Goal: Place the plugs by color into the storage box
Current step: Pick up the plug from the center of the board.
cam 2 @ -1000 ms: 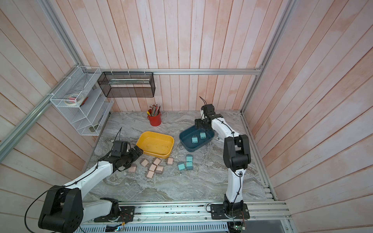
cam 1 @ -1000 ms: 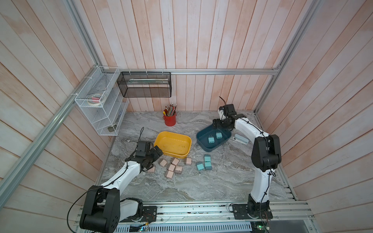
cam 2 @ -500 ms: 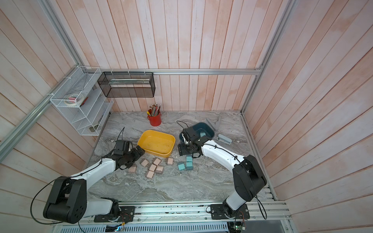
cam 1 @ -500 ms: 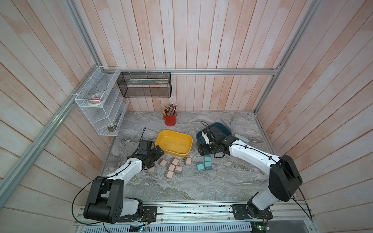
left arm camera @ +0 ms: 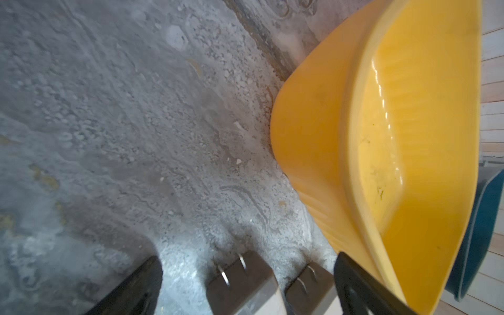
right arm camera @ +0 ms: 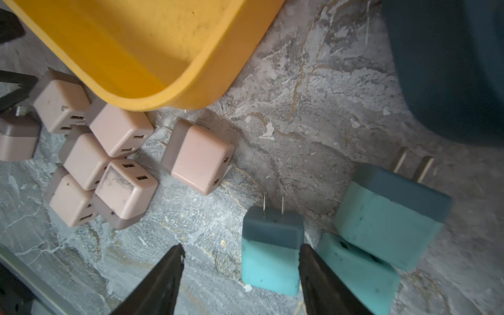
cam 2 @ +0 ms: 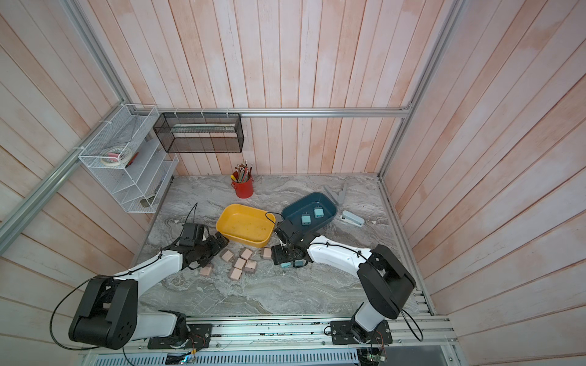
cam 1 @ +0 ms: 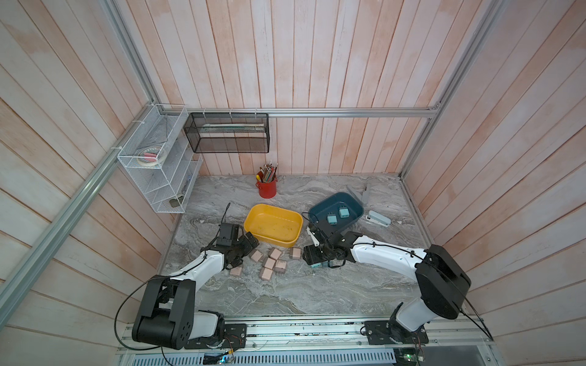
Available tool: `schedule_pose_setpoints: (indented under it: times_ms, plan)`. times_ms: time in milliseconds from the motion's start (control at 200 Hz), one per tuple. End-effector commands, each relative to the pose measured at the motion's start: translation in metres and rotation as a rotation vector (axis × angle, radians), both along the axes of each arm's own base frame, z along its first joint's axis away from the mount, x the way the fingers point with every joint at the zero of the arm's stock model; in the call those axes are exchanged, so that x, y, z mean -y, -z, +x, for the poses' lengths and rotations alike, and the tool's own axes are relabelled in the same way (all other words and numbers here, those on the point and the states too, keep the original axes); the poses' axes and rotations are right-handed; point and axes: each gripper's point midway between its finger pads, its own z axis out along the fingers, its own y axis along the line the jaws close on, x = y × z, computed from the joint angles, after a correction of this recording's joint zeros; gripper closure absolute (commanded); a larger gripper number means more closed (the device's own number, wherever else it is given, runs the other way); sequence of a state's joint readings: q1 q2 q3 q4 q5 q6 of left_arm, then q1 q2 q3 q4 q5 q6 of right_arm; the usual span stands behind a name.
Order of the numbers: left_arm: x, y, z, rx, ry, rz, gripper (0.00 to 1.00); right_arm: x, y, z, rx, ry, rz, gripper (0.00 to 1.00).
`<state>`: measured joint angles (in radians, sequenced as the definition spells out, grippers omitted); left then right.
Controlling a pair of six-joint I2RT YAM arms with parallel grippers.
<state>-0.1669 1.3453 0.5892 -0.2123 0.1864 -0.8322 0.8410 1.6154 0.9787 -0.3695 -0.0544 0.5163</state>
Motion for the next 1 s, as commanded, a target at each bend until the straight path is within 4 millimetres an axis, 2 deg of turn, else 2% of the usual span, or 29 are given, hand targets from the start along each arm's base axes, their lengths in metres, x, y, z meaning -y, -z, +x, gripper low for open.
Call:
schedule_pose_setpoints:
  times_ms: [0,200,340,495,540,775,905,995]
  plan:
    - [0.0,-0.002,-0.009,-0.002,0.027,0.015,0.0,0.005,0.021,-0.002,-0.031,0.016,-0.04,0.31]
    - [-0.002,-0.001,-0.016,-0.009,0.032,0.024,0.0,0.013,0.04,-0.004,-0.053,0.026,-0.078,0.32]
    - [-0.001,0.0,-0.016,-0.009,0.03,0.019,0.0,0.014,0.043,-0.006,-0.059,0.024,-0.088,0.32]
    - [-0.001,0.001,-0.014,-0.009,0.032,0.018,0.0,0.015,0.044,-0.006,-0.06,0.016,-0.104,0.49]
    - [0.0,0.0,-0.013,-0.009,0.036,0.016,0.01,0.013,0.036,-0.004,-0.047,0.017,-0.093,0.52]
    - [-0.001,-0.012,-0.007,0.01,0.047,0.034,0.0,0.002,-0.045,0.036,0.07,0.046,-0.032,0.59]
    - [-0.002,-0.013,-0.005,0.012,0.042,0.03,0.0,0.013,-0.079,0.066,0.117,0.082,-0.012,0.6]
    - [-0.003,-0.016,-0.003,0.021,0.031,0.029,0.0,0.034,-0.097,0.097,0.16,0.141,0.001,0.6]
